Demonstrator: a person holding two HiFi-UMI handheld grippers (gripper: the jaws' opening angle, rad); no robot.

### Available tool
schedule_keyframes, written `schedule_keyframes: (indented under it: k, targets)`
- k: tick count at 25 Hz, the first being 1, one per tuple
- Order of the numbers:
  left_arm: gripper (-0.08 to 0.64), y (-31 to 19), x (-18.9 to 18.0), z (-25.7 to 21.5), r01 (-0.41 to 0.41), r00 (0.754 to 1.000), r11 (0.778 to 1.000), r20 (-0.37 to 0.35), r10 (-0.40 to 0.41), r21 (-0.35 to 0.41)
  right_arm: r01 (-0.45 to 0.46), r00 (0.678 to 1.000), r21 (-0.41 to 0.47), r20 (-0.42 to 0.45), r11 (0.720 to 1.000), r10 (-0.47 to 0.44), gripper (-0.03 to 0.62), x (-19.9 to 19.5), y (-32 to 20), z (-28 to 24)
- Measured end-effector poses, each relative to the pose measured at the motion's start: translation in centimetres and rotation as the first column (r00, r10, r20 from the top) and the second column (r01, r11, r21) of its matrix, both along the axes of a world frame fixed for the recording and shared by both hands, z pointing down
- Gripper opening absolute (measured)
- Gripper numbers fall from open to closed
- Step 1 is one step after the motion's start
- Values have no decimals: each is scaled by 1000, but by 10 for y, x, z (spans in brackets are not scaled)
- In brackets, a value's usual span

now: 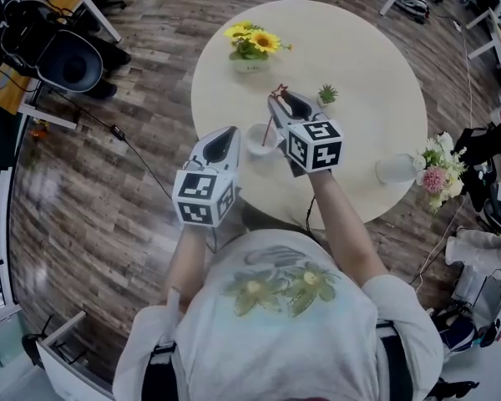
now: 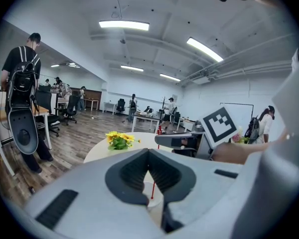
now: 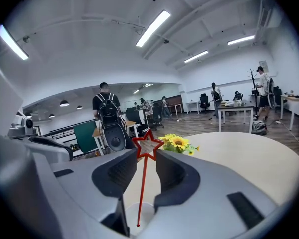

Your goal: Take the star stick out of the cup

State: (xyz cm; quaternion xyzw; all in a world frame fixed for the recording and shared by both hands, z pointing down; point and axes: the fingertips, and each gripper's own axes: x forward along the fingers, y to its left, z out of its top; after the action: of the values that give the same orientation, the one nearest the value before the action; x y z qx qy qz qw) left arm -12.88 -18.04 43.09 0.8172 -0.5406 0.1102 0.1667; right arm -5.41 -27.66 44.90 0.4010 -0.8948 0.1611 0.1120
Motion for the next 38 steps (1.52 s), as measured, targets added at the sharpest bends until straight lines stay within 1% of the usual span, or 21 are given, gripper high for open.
schedule_keyframes:
  k: [5,10,18,23,32,38]
  targets:
    - [3,0,5,-2,0,1000,1000,-4,0,6,-8,1000,33,13,999,8,132,9,4,-13]
    - [3,0,8,-5,0,1000,1000,-8,0,10,-5,999,45,35,999,3,132,14,13,-26]
    - [3,9,15,-6,-1,1000,1000,-11,1,1,5,998,38,63,999,-8,132,23,33,-38]
    - [3,16,21,-8,-3,1000,1000,-11,3,9,10,997,39,73,999,-12,132,30,48,-40]
    - [3,34,22,-11,-1,1000,1000,-20,1,14,4,997,50,74,999,-8,132,33,76,-41]
    - [3,47,34,-10,-15,1000,1000,-19,15,15,12,999,74,35,997,-14,132,37,98,-36]
